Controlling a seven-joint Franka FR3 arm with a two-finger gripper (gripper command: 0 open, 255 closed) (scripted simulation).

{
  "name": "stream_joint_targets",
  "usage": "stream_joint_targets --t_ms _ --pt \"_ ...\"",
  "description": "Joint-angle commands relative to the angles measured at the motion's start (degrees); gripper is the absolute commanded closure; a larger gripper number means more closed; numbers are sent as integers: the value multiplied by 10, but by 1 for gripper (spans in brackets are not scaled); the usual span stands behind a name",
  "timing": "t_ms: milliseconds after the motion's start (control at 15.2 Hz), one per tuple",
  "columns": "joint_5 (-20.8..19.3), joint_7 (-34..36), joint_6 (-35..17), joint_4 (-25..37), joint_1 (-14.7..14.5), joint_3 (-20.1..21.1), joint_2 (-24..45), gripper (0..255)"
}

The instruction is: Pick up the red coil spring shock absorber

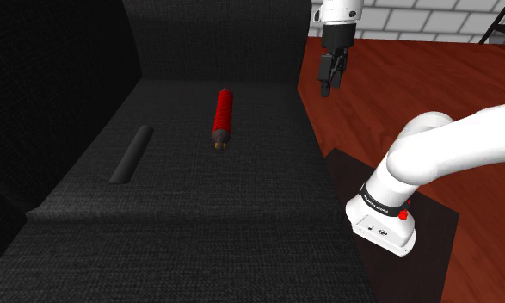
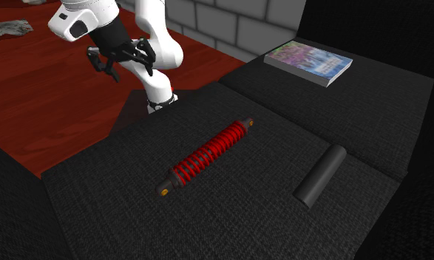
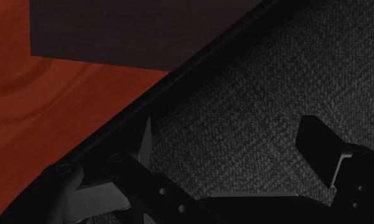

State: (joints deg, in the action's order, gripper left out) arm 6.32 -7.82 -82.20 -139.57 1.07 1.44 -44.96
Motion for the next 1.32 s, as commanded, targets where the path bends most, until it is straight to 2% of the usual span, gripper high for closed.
stream_joint_targets --t_ms 0,330,660,990,1254 --pt "0 0 0 0 0 0 0 0" --pt "55 130 -53 20 4 76 48 0" --pt "86 258 -110 64 15 147 121 0" --pt "85 389 -163 128 34 213 213 0" --pt "58 499 -197 195 50 259 300 0"
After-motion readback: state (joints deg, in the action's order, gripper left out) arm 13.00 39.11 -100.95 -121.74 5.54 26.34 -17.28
